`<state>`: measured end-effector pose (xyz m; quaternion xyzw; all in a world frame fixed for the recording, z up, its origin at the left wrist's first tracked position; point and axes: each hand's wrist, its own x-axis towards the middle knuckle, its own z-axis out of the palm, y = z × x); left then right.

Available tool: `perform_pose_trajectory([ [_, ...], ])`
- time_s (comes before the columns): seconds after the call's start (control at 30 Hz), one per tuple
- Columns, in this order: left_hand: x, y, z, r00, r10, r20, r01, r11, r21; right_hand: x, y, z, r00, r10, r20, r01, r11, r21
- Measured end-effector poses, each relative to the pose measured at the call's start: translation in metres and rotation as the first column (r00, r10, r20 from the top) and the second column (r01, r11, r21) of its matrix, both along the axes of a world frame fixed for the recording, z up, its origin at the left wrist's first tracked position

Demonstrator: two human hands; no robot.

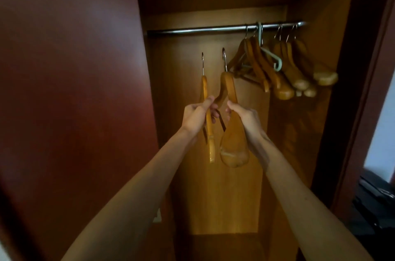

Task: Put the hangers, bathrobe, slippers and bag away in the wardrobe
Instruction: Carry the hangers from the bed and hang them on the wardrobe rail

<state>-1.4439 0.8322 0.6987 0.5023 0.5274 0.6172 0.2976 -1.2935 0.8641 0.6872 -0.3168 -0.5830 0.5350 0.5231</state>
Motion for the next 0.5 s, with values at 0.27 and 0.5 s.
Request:
perform_pose_trajectory([
  [0.27, -0.026, 0.138, 0.083, 0.997, 0.004, -0.074, 0.002, 0.996, 0.091, -0.031, 0.141, 0.055, 0.998, -0.007, -0.069, 0.016, 0.992, 0.127],
  [0.5, -0.032, 0.215, 0.113, 0.997, 0.012, -0.082, 0.0, 0.989, 0.146, -0.047, 0.22, 0.083, 0.995, 0.027, -0.097, -0.008, 0.983, 0.183],
])
